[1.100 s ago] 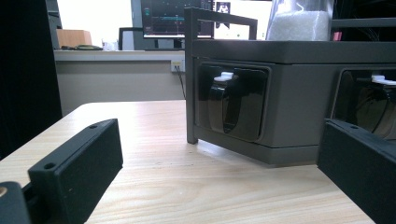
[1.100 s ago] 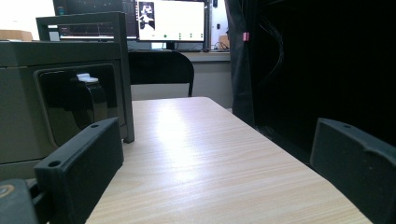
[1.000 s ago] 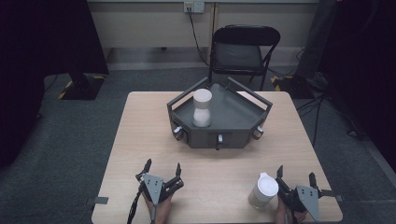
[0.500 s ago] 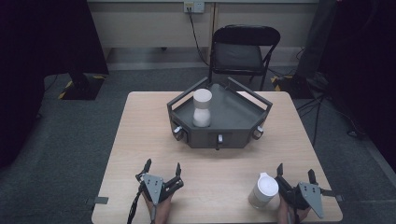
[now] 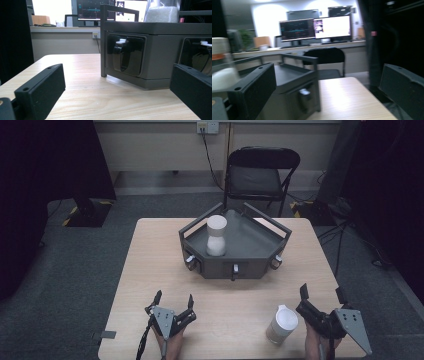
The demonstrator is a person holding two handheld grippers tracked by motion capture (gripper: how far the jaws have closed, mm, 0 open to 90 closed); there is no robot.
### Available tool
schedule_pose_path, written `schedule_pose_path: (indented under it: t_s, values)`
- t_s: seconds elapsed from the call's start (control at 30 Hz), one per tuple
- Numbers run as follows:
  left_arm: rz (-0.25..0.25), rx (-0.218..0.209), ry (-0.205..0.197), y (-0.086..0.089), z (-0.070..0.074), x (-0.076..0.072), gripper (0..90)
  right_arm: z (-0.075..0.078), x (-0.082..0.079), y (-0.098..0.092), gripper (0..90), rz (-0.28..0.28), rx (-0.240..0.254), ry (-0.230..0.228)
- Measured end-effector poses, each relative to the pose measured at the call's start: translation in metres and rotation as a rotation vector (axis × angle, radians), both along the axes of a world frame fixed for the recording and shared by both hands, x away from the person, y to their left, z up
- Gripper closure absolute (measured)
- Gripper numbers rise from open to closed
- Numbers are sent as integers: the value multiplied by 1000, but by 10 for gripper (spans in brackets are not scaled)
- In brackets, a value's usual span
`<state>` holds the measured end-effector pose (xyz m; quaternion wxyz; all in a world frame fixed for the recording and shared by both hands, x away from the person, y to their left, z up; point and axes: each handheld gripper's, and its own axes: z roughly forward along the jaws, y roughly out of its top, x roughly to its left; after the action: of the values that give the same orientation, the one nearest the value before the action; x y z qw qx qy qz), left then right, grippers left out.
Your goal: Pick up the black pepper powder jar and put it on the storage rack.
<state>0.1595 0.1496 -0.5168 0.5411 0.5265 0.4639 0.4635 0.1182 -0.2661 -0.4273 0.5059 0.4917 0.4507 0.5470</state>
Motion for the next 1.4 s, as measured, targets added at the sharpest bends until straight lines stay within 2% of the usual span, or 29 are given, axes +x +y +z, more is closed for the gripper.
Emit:
schedule_pose_path:
  t_s: [0.3,0.5,0.67,0.87,1.0,1.2,1.4]
  values:
    - [-1,2,0,0,0,0,0,-9,-17,0,0,160,-22,27]
    - [-2,4,-1,0,0,0,0,-25,-27,6,19,224,-45,50]
    - [-2,5,0,0,0,0,0,-39,-33,9,47,236,-41,79]
    - [-2,7,0,0,0,0,0,-48,-35,10,65,243,-66,110]
    - [-3,7,0,0,0,0,1,-55,-37,11,77,237,-55,118]
    - [-3,6,0,0,0,0,1,-61,-38,11,128,228,-46,130]
    - [-1,6,0,0,0,0,1,-62,-36,6,211,249,-37,146]
